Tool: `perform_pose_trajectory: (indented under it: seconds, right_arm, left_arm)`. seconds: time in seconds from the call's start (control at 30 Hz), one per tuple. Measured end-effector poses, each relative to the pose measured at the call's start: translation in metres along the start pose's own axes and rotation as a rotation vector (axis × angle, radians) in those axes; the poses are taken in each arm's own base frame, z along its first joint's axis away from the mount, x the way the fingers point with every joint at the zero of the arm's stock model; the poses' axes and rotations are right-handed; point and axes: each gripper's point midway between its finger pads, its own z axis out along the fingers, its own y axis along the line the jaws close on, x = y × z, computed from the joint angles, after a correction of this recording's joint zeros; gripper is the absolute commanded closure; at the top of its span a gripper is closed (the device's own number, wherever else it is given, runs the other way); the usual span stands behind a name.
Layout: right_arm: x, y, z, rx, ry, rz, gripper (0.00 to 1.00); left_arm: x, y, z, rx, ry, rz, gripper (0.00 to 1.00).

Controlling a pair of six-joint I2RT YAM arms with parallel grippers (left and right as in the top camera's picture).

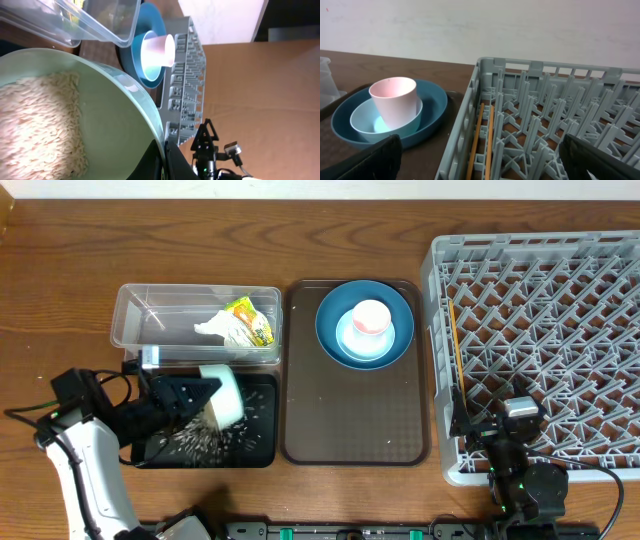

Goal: Sort waste into correct bins and load items into the dishwasher rack
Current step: 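Tilt the mint bowl with the left gripper to pour rice onto the black tray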

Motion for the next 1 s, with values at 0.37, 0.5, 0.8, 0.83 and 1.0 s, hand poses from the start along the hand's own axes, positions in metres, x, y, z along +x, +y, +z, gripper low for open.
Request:
perform_pose_trajectory:
  seconds: [0.37,0.5,0.8,0.83,1.0]
  right_arm:
    - [0.0,0.0,0.0,0.0,0.0,0.0,0.01]
    - [0.0,0.0,0.0,0.0,0.0,0.0,0.01]
    - [0.0,0.0,0.0,0.0,0.0,0.0,0.01]
    - [0.0,0.0,0.0,0.0,0.0,0.0,0.01]
    - [0.0,0.0,0.0,0.0,0.0,0.0,0.01]
  left_arm:
    - [-0.016,0.001,-0.015,0.059,-0.084,-0.062,0.94]
    - [-0.013,-0.003,-0.016,0.082,-0.076,-0.101,0.94]
    - [-0.01,-0.007,-0.016,0.102,-0.069,-0.131,0.94]
    - [-0.008,-0.007,-0.016,0.104,-0.065,-0.147,0.94]
    - [-0.01,-0.007,-0.016,0.105,-0.072,-0.125,0.94]
